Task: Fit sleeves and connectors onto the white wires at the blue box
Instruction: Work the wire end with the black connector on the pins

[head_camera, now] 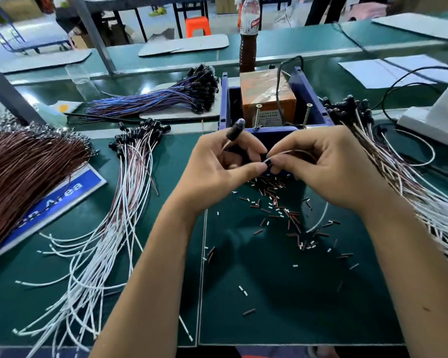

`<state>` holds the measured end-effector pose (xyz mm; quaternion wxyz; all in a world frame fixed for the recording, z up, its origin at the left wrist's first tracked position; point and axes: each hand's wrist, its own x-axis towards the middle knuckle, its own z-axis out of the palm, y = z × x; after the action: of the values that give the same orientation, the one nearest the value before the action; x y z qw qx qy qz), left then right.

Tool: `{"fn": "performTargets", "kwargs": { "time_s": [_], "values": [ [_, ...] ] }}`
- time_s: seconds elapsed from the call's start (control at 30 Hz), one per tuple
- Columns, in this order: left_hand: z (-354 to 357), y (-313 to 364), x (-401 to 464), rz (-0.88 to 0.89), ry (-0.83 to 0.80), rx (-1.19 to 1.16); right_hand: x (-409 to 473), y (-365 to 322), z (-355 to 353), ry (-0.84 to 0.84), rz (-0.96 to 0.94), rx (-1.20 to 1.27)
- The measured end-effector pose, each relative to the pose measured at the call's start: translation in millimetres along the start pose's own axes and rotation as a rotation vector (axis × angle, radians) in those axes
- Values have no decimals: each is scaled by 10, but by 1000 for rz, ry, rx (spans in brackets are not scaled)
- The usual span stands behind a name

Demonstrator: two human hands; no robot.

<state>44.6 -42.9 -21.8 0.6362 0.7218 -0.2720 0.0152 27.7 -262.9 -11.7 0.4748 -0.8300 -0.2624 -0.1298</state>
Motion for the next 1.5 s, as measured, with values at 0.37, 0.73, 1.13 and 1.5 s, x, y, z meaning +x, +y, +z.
{"fn": "performTargets", "kwargs": {
  "time_s": [0.37, 0.73, 1.13, 1.5],
  "values": [
    [86, -218, 19, -26, 23, 169, -147, 176, 33, 88, 75, 131],
    [182, -296, 15, -74, -18, 151, -161, 222, 32, 29, 179, 161],
    [49, -257, -20, -140, -22, 68, -178, 272, -9, 59, 216, 231],
    [-33, -215, -54, -257, -195, -246, -241, 268, -209, -164, 88, 1054]
  ]
}}
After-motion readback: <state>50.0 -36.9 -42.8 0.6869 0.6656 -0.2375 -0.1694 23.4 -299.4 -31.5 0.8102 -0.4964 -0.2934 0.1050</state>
